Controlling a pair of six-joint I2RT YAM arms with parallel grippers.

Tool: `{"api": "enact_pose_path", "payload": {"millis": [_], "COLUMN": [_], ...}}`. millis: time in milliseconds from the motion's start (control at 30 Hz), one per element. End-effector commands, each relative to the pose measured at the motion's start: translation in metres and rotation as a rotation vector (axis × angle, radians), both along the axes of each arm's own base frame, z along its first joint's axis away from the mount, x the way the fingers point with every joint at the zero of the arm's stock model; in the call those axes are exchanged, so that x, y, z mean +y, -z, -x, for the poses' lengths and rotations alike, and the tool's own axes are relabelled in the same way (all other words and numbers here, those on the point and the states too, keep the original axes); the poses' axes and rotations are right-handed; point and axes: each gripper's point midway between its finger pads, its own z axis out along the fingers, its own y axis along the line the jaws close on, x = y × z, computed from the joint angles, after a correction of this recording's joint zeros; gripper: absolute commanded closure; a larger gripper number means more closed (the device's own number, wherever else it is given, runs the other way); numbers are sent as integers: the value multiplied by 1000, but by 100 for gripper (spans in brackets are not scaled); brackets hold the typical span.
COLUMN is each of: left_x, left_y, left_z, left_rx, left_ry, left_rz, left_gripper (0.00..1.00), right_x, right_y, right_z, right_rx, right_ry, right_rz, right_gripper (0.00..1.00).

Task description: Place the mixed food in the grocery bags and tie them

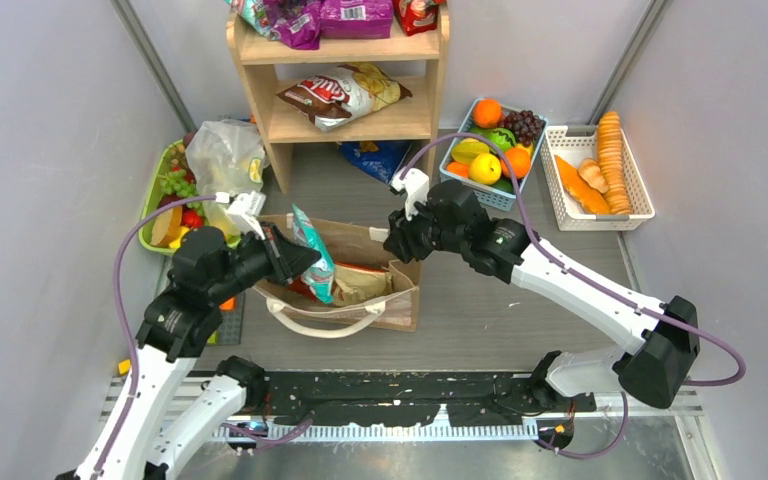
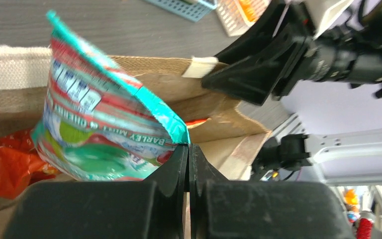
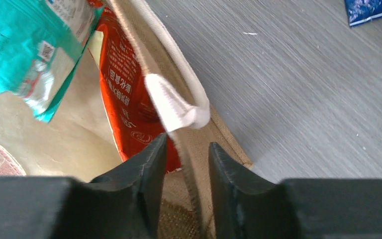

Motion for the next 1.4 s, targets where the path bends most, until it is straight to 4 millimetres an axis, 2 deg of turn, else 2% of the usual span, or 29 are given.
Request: {"api": "enact_pose_path", "payload": {"millis": [0, 67, 133, 200, 300, 433, 533, 600, 700, 767, 800, 867, 900, 933, 967, 1000, 1033, 1167, 1333, 1367], "left_x": [6, 6, 12, 15, 10, 3, -6, -20, -23, -26, -29, -35, -38, -41, -43, -43, -44, -38, -27, -26], "left_y": [34, 47, 57, 68, 99, 162, 200, 213, 220, 208, 198, 172, 156, 140, 124, 110, 91, 47, 4, -3], "left_z": [-15, -19, -23, -26, -27, -21, -14, -13, -11, -11, -10, -9, -9, -8, -8, -6, -5, 4, 8, 8], "left_rx": [9, 40, 71, 92, 151, 299, 350, 332, 350, 352, 343, 291, 261, 233, 203, 183, 157, 125, 55, 42], "left_ry": [-34, -56, -115, -162, -158, -115, -99, -75, -52, -6, 15, 56, 66, 79, 82, 86, 89, 100, 79, 75], "left_rz": [-168, -226, -294, -353, -433, -554, -585, -551, -597, -637, -644, -636, -613, -579, -547, -520, -492, -463, -429, -417], "left_gripper": [100, 100, 100, 100, 100, 100, 100, 100, 100, 100, 93, 70, 52, 37, 26, 17, 11, 5, 5, 4], "right_x": [-3, -3, -3, -4, -4, -10, -26, -34, -44, -50, -52, -59, -60, -67, -68, -78, -87, -121, -168, -183], "right_y": [-11, -12, -13, -16, -21, -30, -39, -48, -58, -59, -57, -52, -51, -49, -48, -47, -47, -44, -45, -44], "right_z": [-6, -5, -6, -6, -7, -11, -21, -25, -26, -28, -29, -33, -34, -40, -40, -47, -52, -62, -56, -52], "right_rx": [-48, -46, -47, -53, -71, -101, -145, -173, -193, -195, -191, -180, -175, -164, -153, -146, -140, -127, -114, -108], "right_ry": [12, 10, 16, 24, 34, 80, 174, 217, 251, 263, 266, 276, 273, 290, 281, 304, 321, 398, 516, 560], "right_rz": [22, 15, 9, 1, -24, -48, -49, -63, -81, -78, -72, -49, -45, -35, -40, -35, -35, 0, 7, 15], "right_gripper": [73, 85, 92, 94, 95, 95, 95, 95, 95, 95, 95, 95, 95, 95, 95, 95, 95, 95, 95, 95]}}
